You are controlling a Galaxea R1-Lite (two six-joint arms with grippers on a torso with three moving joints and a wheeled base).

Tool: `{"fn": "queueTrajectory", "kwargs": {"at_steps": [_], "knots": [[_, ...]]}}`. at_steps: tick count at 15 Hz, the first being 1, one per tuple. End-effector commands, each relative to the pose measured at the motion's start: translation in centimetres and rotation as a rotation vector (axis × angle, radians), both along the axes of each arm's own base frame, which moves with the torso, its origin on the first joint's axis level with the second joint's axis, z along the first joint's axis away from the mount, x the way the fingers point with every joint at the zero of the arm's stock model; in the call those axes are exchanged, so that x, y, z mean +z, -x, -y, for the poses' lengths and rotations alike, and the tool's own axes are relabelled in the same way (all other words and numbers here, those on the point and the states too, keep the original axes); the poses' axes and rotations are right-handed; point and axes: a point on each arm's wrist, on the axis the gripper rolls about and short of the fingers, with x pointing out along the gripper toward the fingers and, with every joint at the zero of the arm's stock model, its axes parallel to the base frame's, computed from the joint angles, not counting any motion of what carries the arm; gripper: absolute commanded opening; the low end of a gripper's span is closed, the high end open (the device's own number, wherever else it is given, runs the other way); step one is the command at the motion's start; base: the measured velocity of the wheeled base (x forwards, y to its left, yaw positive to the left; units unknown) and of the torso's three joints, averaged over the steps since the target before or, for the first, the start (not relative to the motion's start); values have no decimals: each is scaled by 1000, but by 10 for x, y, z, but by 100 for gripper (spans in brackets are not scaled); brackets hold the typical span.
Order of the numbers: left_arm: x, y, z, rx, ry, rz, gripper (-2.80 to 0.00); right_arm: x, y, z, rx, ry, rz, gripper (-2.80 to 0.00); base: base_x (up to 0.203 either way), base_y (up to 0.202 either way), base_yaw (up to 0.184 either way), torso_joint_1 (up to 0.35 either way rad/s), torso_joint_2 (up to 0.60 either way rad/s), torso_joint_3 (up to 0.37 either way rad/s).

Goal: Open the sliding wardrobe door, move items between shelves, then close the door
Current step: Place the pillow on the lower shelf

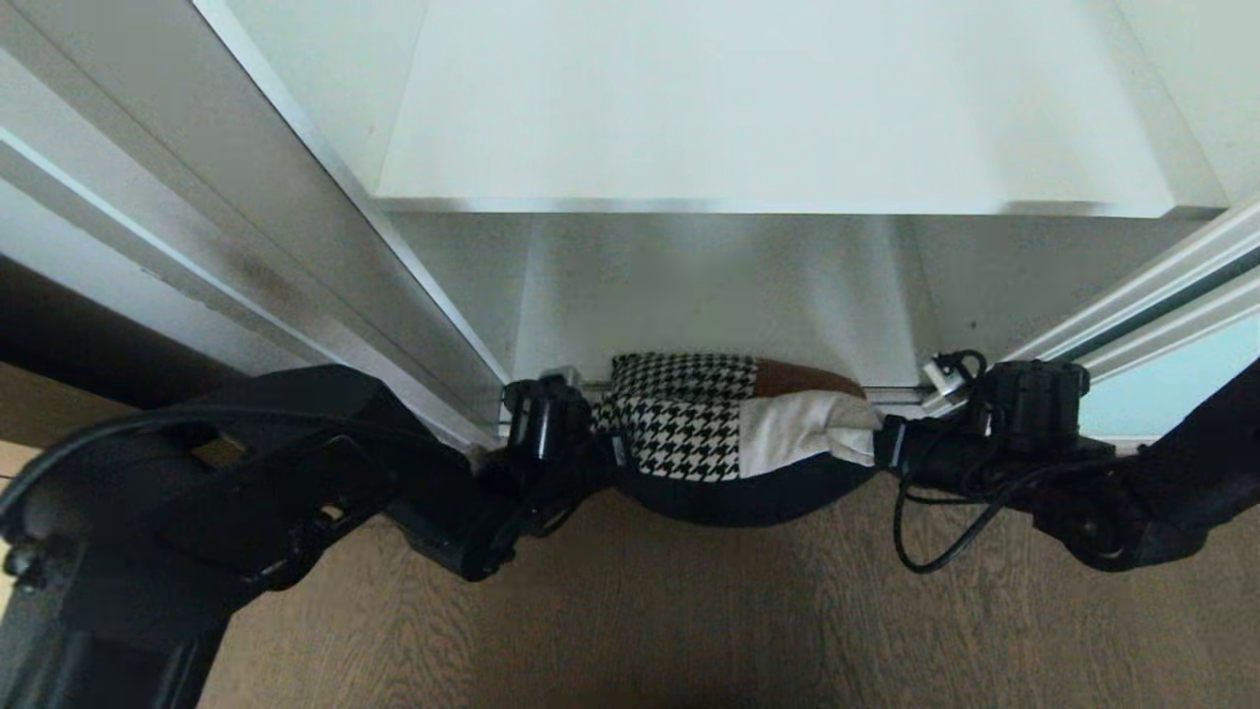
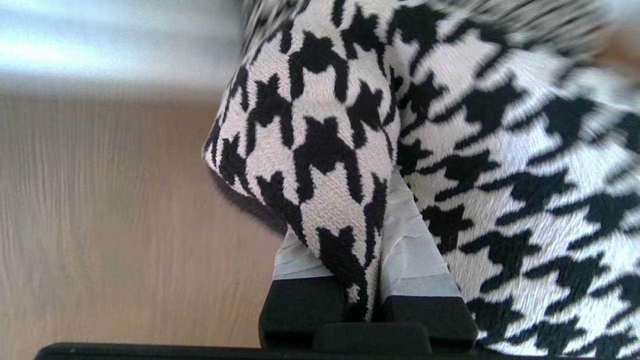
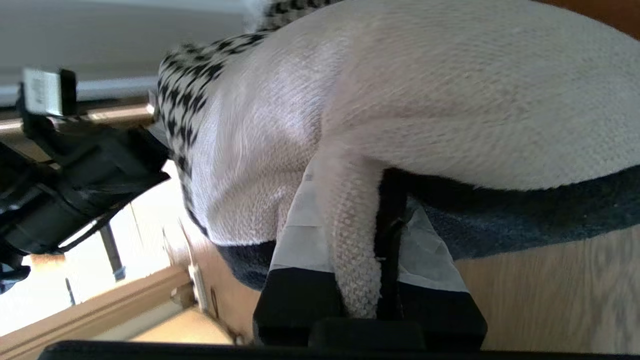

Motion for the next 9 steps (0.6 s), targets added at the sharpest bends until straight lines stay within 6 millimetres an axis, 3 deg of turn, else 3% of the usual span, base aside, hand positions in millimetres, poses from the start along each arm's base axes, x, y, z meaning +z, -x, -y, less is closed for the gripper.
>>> {"fn": "queueTrajectory", "kwargs": {"at_steps": [1,3,5,7,9], "knots": [[55,9,-4,-2,64,117,-280,39,14,1,9,-21,105,-280,0,0,0,0,0,0],[93,19,-9,-7,95,181,-280,67,26,1,14,-31,189,-280,0,0,0,0,0,0],[118,15,-6,-14,118,226,-280,92,31,1,21,-45,268,-280,0,0,0,0,0,0],[134,13,-5,-16,127,258,-280,105,36,2,25,-51,308,-280,0,0,0,0,0,0],[141,12,-5,-22,101,303,-280,103,34,2,26,-50,308,-280,0,0,0,0,0,0]]}}
